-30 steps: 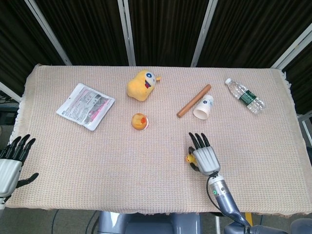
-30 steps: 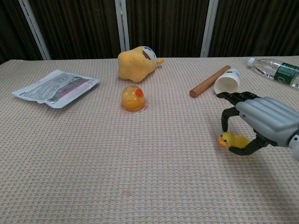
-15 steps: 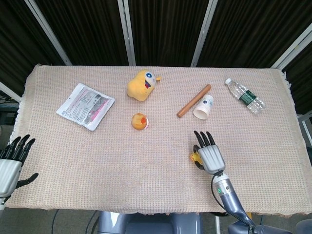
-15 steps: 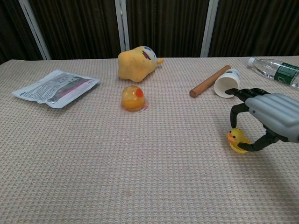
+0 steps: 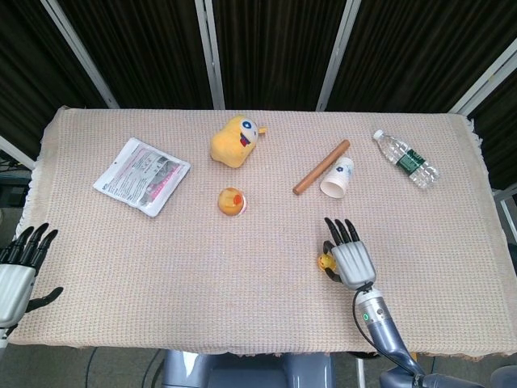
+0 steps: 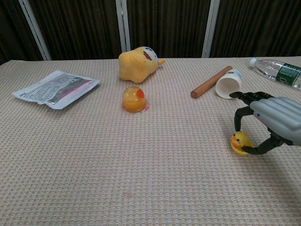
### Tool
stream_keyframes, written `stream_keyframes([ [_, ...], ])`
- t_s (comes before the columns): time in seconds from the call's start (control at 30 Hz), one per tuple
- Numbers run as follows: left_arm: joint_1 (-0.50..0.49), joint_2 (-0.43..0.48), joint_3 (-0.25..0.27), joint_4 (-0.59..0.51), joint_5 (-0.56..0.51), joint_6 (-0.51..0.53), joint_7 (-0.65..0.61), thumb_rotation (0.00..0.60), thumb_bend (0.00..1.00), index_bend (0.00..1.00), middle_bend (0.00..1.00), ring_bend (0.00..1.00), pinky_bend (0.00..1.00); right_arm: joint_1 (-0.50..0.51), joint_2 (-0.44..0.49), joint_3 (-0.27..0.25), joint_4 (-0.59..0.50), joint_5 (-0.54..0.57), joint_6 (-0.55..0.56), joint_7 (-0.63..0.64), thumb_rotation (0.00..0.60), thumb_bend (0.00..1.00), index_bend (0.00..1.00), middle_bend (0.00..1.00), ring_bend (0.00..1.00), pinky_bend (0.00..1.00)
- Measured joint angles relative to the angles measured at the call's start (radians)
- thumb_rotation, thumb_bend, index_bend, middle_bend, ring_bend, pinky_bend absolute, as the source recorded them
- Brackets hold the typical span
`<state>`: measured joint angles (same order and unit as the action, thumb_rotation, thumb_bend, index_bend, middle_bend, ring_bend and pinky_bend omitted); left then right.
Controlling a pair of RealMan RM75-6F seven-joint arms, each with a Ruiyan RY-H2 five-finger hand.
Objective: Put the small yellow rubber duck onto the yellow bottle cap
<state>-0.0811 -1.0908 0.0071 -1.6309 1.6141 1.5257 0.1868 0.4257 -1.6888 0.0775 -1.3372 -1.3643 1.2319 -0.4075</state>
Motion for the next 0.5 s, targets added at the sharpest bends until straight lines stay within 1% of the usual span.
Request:
stream_keyframes([
  [0.5,0.006,0.0,-0.001,-0.001,-0.002,0.009,0.011,0.6,0.0,0.0,0.0,0.0,0.2,-0.009,-0.005,-0.001,0.022,-0.012,-0.001,0.05,0.6,0.21,0.48,0.0,0.0,0.0],
])
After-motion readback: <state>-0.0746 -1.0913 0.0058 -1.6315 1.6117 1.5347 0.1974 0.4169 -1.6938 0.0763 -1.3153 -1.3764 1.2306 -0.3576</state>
